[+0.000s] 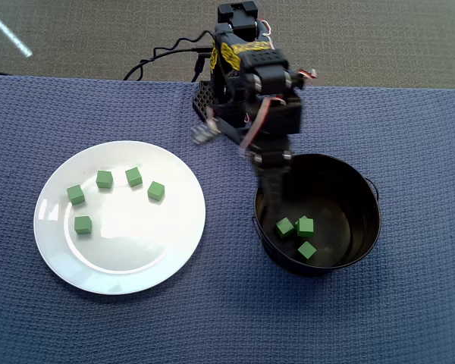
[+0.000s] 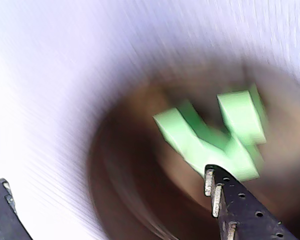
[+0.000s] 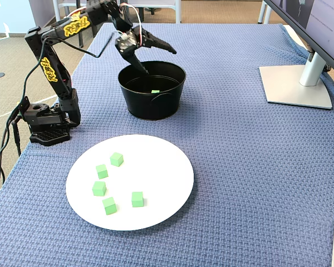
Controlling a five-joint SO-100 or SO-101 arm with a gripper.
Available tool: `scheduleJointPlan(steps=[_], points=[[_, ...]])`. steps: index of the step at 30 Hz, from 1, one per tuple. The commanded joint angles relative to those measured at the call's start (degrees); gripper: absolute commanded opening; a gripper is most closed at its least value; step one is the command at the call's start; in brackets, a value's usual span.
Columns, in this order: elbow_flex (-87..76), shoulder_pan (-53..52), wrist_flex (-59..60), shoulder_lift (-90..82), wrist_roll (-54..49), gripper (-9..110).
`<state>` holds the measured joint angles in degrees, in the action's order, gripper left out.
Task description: Pick up the green cubes from the white plate and place them in the black recipient
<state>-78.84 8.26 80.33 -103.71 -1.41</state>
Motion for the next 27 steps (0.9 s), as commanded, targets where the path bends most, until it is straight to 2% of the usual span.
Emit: scheduleJointPlan(steps=[1,4,12,19,27], points=[[5.01,-8.35,1.58,-0.09,-3.78,44],[1.23,-14.77,-0.26,1.67,-6.24,44],[-16.44,-29.62,-15.91,6.42,-13.71,44],[-21.53,-35.68,-17.4,7.82,-13.89,43],[-31.29,-36.47,-21.01,3.34,-11.78,42]])
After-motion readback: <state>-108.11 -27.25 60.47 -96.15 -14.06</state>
